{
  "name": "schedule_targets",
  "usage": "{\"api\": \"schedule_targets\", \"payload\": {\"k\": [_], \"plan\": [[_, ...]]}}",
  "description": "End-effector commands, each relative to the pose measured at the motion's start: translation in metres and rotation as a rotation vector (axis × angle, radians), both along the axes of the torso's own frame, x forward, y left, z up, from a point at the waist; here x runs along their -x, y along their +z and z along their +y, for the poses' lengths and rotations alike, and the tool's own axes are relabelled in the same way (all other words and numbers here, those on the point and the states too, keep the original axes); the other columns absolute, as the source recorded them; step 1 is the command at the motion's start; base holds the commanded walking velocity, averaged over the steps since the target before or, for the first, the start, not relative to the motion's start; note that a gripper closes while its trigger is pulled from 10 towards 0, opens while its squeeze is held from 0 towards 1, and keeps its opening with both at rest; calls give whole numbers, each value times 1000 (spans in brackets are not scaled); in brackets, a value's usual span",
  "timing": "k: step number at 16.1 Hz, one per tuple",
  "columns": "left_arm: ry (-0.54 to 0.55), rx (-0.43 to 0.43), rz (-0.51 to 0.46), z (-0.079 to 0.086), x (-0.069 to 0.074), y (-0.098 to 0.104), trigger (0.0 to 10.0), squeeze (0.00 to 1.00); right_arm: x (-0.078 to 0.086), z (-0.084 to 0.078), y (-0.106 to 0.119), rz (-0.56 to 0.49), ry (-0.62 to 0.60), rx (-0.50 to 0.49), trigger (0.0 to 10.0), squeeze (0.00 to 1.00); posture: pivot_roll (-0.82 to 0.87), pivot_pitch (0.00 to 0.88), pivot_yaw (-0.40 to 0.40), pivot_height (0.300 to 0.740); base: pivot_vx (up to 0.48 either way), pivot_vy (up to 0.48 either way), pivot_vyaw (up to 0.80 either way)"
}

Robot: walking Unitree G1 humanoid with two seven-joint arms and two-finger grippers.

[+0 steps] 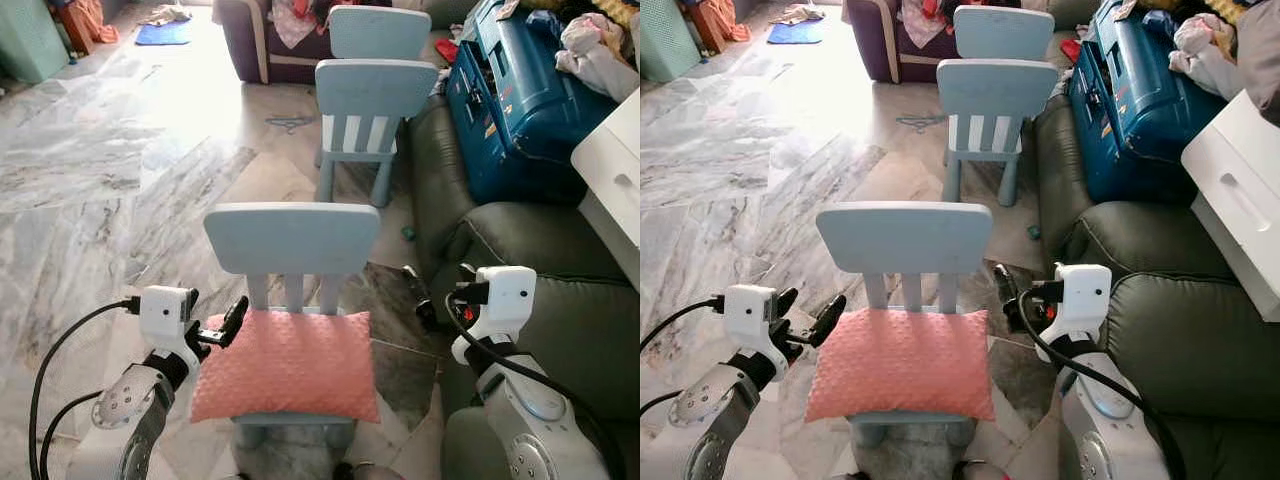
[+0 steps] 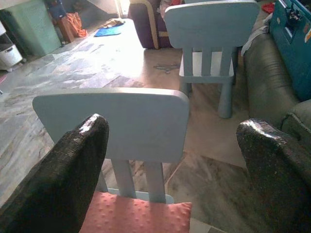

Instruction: Move the pillow to the sofa

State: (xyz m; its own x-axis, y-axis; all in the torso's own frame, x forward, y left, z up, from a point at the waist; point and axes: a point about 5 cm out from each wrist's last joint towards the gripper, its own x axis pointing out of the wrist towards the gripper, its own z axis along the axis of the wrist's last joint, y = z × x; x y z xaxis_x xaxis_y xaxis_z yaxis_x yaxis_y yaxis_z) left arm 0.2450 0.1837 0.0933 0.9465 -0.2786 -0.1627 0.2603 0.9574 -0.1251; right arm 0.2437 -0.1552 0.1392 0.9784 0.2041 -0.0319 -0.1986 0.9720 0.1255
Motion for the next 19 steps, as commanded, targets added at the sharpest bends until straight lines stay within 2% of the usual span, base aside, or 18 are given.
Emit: {"api": "schedule_targets", "payload": {"k": [1,9,16,19], "plan": [[10,-3,-12,1,2,3,10000,0,3,0,2,-5,6,-2,10000,0,-129,182,-20,740,0,0,0],[4,-2,-8,0,2,3,10000,0,4,2,3,-3,14,-6,10000,0,-131,185,-21,679,0,0,0],[4,-9,-5,0,2,2,10000,0,4,3,3,-5,17,-8,10000,0,-130,183,-18,675,0,0,0],[5,-7,-2,0,2,1,10000,0,5,3,3,-3,20,-7,10000,0,-131,185,-21,651,0,0,0]]}}
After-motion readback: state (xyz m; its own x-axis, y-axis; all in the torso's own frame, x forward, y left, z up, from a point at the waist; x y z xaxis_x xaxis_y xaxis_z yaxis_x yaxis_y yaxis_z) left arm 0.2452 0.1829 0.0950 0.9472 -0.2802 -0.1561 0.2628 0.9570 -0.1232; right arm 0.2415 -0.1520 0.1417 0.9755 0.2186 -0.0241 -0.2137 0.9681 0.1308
